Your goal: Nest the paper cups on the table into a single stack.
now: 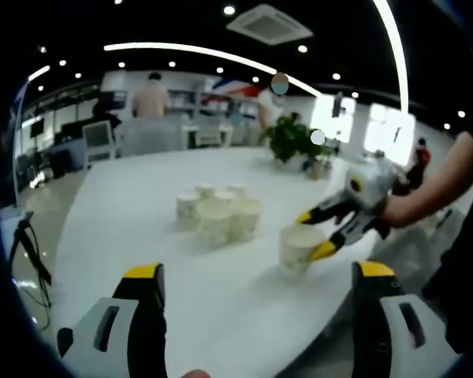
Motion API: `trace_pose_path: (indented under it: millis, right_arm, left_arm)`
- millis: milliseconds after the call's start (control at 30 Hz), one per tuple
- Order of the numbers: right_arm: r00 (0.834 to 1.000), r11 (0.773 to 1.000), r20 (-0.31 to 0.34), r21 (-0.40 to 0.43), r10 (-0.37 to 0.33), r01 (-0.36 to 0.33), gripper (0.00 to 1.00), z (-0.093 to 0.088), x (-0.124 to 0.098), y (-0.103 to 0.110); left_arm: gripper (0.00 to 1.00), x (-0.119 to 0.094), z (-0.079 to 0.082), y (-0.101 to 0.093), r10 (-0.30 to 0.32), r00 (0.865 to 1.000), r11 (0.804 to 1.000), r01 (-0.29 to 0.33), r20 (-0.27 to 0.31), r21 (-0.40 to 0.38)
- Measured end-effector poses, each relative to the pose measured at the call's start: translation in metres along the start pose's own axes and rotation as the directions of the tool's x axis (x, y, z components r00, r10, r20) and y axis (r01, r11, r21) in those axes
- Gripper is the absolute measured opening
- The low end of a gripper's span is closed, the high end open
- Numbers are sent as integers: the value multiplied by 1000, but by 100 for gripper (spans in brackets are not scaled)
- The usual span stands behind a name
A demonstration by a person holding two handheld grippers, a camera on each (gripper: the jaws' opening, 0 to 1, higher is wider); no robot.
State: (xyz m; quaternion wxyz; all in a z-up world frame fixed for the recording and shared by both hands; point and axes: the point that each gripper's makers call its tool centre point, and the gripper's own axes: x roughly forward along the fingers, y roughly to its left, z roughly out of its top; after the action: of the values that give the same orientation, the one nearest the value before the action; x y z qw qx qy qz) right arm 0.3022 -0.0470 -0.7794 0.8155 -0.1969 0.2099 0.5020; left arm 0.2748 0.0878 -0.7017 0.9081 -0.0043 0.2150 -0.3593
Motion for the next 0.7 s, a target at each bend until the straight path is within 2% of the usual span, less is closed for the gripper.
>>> trace_pose_path:
  millis: [300, 533, 700]
  right_arm:
    - [999, 1000, -28, -18, 25, -25, 42, -14, 1, 14]
    - [999, 999, -39, -13, 31, -32, 45, -19, 1, 15]
    - [998, 999, -52, 15, 29, -28, 54, -23, 2, 15]
  left_arm:
    - [97, -2, -2, 0, 3, 1000, 1000, -3, -5, 1]
    - [97, -3, -2, -2, -2, 1000, 1000, 2, -10, 3]
    - [97, -2, 0, -2, -3, 1000, 1000, 3, -6, 6]
